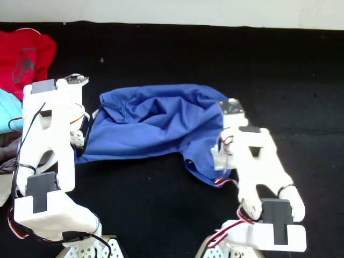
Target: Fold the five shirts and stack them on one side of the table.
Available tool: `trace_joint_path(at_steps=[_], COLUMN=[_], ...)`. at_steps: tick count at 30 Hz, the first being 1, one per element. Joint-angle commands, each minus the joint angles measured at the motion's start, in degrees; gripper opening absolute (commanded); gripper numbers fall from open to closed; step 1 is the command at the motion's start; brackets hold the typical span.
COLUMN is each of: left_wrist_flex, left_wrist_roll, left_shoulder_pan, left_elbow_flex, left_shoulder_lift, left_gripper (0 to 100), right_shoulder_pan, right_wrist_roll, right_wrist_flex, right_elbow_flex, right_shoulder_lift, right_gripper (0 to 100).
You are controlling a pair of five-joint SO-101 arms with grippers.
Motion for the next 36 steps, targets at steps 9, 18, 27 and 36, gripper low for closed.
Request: trace_joint_path(at_steps=[9,18,27,36], left_wrist_flex=[-0.35,-0.44,-0.44,-0.44], left_wrist_roll=[0.0,0.0,0.0,0.0], left_shoulder_pan=[1.1,1.1,1.1,-0.31], left_elbow_flex=[-1.89,-1.89,-1.89,-1.63], left_shoulder_lift=[-3.12,-3.12,-2.86,-2.59], left_gripper=[1,1,1,1], right_shoulder_pan=[16.22,-1.27,-8.13,-8.4], right_wrist_roll=[7.38,2.37,2.11,2.11], right_wrist_flex=[14.11,19.03,6.55,6.46], right_elbow_flex=[-5.23,1.54,12.44,10.86], right_shoulder_lift=[-11.47,-28.44,-22.64,-15.78], right_gripper=[22.4,22.4,23.5,27.8])
